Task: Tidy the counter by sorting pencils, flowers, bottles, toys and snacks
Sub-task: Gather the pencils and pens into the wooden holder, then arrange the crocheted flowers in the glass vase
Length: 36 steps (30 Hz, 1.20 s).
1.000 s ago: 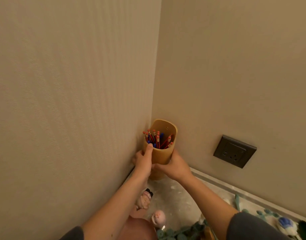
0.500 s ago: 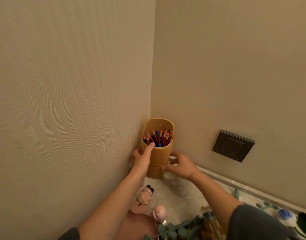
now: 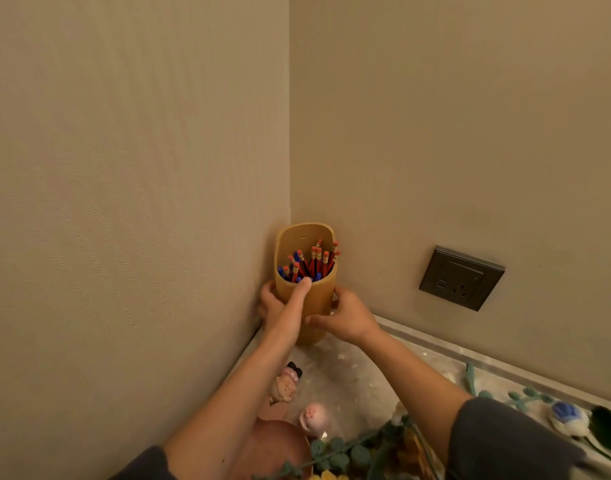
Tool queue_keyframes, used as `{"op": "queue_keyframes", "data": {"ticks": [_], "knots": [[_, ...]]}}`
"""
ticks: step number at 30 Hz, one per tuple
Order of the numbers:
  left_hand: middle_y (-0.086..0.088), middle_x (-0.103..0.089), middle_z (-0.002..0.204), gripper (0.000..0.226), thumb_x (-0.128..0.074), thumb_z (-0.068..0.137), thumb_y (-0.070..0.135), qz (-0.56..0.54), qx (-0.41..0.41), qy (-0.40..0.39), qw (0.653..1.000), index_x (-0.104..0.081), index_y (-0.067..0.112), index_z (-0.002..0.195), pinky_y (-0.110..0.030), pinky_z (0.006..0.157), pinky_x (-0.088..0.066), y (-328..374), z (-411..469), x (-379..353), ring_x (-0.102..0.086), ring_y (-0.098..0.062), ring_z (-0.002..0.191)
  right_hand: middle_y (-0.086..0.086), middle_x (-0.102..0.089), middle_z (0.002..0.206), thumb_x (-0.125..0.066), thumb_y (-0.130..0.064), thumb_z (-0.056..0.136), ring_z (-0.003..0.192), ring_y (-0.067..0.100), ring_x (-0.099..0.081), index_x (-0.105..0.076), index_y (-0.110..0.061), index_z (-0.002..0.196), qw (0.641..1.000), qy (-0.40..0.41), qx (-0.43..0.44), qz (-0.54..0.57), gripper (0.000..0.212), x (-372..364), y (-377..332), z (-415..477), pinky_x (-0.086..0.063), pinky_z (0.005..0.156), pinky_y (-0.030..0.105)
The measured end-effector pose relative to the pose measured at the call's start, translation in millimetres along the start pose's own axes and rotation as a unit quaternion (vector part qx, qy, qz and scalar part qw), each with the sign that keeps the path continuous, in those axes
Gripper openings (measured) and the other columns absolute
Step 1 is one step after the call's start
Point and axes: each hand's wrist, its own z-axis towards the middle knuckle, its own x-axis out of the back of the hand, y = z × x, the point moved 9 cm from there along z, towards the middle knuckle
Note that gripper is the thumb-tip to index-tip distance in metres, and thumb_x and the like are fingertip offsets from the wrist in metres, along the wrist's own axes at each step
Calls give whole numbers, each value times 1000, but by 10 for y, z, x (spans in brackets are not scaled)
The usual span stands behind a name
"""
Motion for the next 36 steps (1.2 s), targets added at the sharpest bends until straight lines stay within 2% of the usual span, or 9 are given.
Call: {"op": "queue_keyframes", "data": {"ticks": [2, 7, 12, 14, 18, 25, 28, 31, 36], "knots": [[-3, -31, 144, 92, -69, 65, 60, -3, 0, -2, 1000, -26, 33, 141, -57, 101, -42, -3, 11, -1, -39, -29, 130, 3, -64, 123, -85, -34, 70, 112, 22, -60, -52, -18, 131, 1000, 8, 3, -16, 72, -3, 2, 11, -54, 92, 43], [-4, -32, 145, 88, -71, 71, 61, -4, -6, -26, 1000, -25, 35, 142, -57, 102, -41, -2, -6, 0, -40, -29, 130, 2, -60, 130, -84, -38, 71, 117, 22, -58, -46, -20, 137, 1000, 13, 5, -24, 78, -5, 28, -19, -53, 93, 39], [-7, -28, 153, 101, -71, 71, 62, -36, 25, -19, 999, -12, 33, 149, -54, 109, -35, -20, -224, 37, -38, -28, 135, 7, -52, 143, -78, -35, 80, 131, 25, -50, -34, -12, 148, 1000, 12, 15, -16, 84, 146, -39, -292, -44, 101, 33], [-6, -22, 155, 101, -72, 75, 55, -52, 36, -13, 998, -8, 31, 149, -51, 111, -32, -3, -329, 41, -35, -26, 137, 11, -48, 145, -74, -37, 84, 129, 27, -51, -28, -11, 151, 999, 36, -10, 9, 86, 341, -32, -489, -45, 104, 40], [-7, -34, 148, 90, -70, 80, 39, -80, 24, -31, 996, -11, 30, 147, -42, 104, -35, 91, -624, -59, -41, -23, 129, 5, -58, 132, -66, -35, 89, 112, 21, -61, -43, -20, 143, 993, 85, 3, 77, 60, 802, -142, -995, -53, 95, 45], [-3, -33, 147, 67, -60, 91, 33, 13, -5, -200, 980, -23, 25, 146, -43, 109, -35, 106, -1389, -576, -38, -18, 127, 0, -68, 101, -64, -27, 91, 94, 15, -65, -64, -21, 113, 981, 188, -25, 45, 23, 1336, 38, -2027, -56, 88, 43], [-2, -46, 134, 43, -52, 96, 27, 39, 15, -276, 960, -39, 22, 137, -38, 102, -42, -44, -1731, -742, -46, -15, 118, -3, -69, 99, -64, -28, 91, 93, 12, -65, -66, -23, 108, 978, 194, -58, 44, 18, 1321, 263, -2398, -57, 86, 40], [2, -60, 114, 19, -49, 98, 21, 42, 20, -315, 948, -55, 21, 116, -28, 87, -51, -175, -2063, -858, -59, -11, 106, -3, -69, 100, -64, -26, 91, 93, 11, -65, -68, -20, 109, 973, 213, -79, 48, 19, 1301, 463, -2697, -57, 84, 36], [-2, -69, 103, 16, -47, 98, 13, 59, 13, -356, 933, -60, 20, 103, -25, 78, -54, -404, -2464, -1018, -67, -13, 94, -5, -71, 94, -64, -19, 91, 87, 6, -67, -68, -23, 101, 960, 257, -86, 73, 11, 1369, 709, -3162, -55, 78, 23]]}}
